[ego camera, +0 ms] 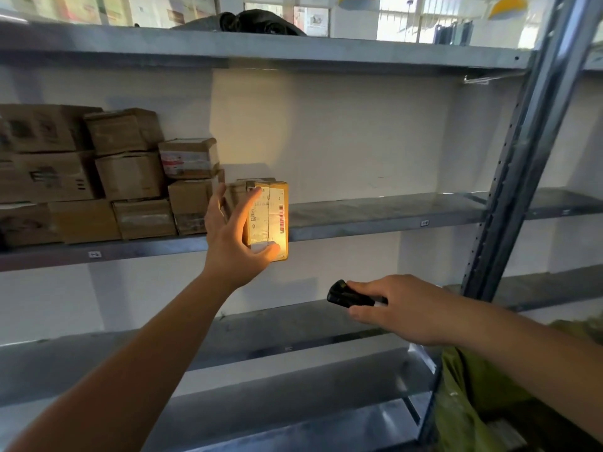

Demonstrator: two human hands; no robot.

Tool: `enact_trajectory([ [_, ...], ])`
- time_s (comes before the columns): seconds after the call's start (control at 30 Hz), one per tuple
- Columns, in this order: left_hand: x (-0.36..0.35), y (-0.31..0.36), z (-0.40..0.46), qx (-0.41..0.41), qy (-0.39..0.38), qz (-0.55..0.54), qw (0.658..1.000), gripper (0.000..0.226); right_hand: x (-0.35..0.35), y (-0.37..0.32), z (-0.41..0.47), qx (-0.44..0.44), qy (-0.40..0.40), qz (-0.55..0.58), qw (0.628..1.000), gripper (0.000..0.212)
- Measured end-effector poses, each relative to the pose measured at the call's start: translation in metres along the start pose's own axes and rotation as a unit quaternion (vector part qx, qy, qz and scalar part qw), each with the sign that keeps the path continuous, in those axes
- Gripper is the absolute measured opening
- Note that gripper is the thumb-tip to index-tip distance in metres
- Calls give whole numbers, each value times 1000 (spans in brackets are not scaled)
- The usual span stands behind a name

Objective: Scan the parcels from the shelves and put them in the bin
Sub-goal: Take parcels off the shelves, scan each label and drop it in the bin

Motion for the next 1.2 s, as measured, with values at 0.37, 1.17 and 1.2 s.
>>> enact_trajectory([
  [0.37, 9, -22, -9, 47, -14, 33, 998, 108, -7, -3, 0, 3, -32, -30, 999, 64],
  [1.17, -97, -7, -94, 79, -133, -107, 982, 116, -70, 44, -10, -81, -50, 75, 993, 61],
  [1.2, -108, -7, -97, 80, -141, -122, 979, 116, -74, 52, -14, -92, -48, 77, 992, 62],
])
Point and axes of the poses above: each hand's wrist, its own z-axis towards the middle knuckle, its own x-axis out of the back of the hand, y = z × x, the point moved 6 cm from there along z, towards the middle knuckle, and after that the axes turned 15 degrees about -z, right-handed, at the moved point
